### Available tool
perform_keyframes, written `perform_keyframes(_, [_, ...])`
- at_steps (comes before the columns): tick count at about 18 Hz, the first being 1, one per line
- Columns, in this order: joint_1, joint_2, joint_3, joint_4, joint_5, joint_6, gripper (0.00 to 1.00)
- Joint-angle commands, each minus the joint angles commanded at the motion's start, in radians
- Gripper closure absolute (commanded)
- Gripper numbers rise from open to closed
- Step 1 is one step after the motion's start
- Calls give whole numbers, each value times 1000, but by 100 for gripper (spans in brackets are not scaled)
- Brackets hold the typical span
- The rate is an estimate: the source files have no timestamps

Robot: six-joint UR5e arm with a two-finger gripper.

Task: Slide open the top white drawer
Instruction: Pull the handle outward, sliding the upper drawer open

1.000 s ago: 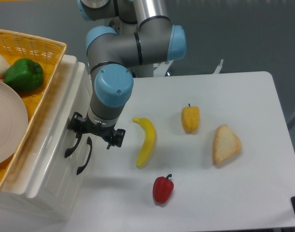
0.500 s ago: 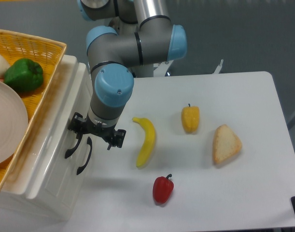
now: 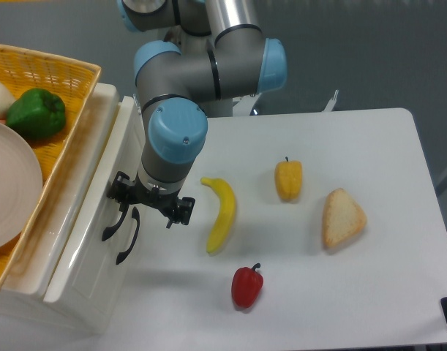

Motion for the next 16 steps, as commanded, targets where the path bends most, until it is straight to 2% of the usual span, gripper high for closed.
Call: perform_keyframes(16, [40,-12,15,0,14,23,0])
